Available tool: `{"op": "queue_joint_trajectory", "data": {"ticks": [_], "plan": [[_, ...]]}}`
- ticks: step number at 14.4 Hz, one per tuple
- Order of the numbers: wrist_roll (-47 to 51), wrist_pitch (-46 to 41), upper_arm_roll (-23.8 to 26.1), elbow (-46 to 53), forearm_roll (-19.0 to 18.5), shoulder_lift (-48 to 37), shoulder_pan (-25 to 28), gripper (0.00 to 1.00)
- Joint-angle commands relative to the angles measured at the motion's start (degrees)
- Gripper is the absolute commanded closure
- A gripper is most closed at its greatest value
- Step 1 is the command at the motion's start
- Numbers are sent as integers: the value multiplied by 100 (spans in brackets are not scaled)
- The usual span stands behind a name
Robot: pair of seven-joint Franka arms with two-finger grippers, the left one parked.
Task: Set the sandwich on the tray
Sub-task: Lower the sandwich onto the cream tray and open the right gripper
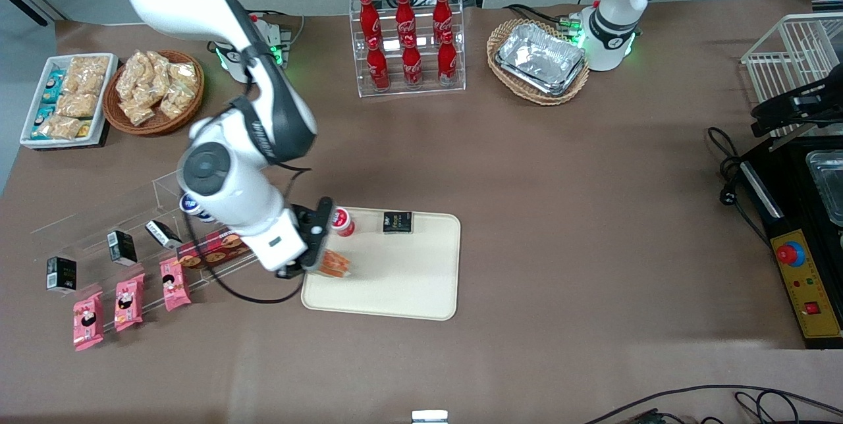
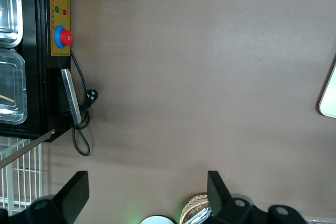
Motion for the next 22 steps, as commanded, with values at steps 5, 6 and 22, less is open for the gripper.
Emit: {"op": "queue_joint_trajectory", "data": {"ticks": [5,6,22], "plan": [[163,1072,-59,609,-50,1218,437,77],[155,1221,-33,609,-50,1306,437,77],[426,2304,143,891,-24,2230,543,0]]}}
